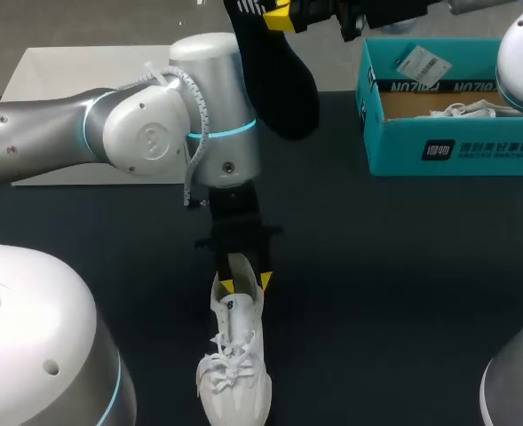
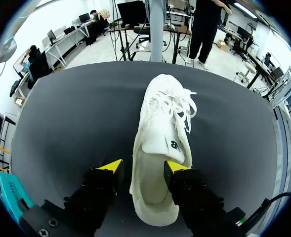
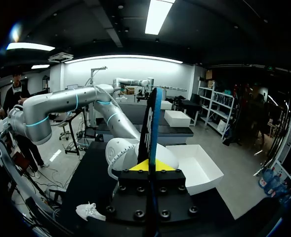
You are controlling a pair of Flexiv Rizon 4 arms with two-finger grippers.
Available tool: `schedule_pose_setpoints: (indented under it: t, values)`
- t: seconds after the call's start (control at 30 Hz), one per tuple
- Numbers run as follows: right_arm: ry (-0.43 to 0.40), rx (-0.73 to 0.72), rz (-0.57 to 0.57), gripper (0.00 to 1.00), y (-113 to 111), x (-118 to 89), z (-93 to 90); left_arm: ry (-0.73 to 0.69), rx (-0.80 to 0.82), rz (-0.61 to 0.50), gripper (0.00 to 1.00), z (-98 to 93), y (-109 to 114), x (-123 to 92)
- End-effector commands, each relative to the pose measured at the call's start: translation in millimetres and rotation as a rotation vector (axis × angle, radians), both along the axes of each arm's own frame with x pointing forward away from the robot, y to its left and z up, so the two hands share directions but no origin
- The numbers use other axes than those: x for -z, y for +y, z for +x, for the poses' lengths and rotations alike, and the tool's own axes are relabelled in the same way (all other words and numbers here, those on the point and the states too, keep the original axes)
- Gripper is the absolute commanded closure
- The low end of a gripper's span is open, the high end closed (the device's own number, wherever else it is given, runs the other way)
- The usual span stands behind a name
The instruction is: Take the shoe out of the shoebox, open the shoe tongue, remove and reinsert the insole, then place the shoe into the shoebox
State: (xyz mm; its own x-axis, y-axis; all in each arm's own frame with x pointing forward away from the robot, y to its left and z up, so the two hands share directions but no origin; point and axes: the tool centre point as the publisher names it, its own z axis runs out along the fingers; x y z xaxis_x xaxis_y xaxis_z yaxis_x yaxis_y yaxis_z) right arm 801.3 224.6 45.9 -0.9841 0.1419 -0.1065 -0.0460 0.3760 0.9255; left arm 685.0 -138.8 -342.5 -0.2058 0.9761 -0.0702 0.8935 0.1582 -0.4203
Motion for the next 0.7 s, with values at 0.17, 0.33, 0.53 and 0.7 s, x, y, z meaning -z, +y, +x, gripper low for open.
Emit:
schedule_pose_setpoints:
  t: [0.17, 0.33, 0.53, 0.7]
  values:
    - [0.001, 0.001, -0.001, 1.00, 1.8, 0.5, 0.9, 0.048, -0.245, -0.221, 0.00, 30.3, 20.9, -26.7]
    - [0.001, 0.001, -0.001, 1.00, 1.8, 0.5, 0.9, 0.040, -0.457, -0.453, 0.00, 52.3, 41.2, -47.7]
    - [0.001, 0.001, -0.001, 1.00, 1.8, 0.5, 0.9, 0.127, -0.676, -0.745, 0.00, 64.2, 58.9, -71.2]
    - [0.001, 0.001, -0.001, 1.00, 1.8, 0.5, 0.9, 0.137, -0.769, -0.874, 0.00, 62.1, 65.6, -90.1]
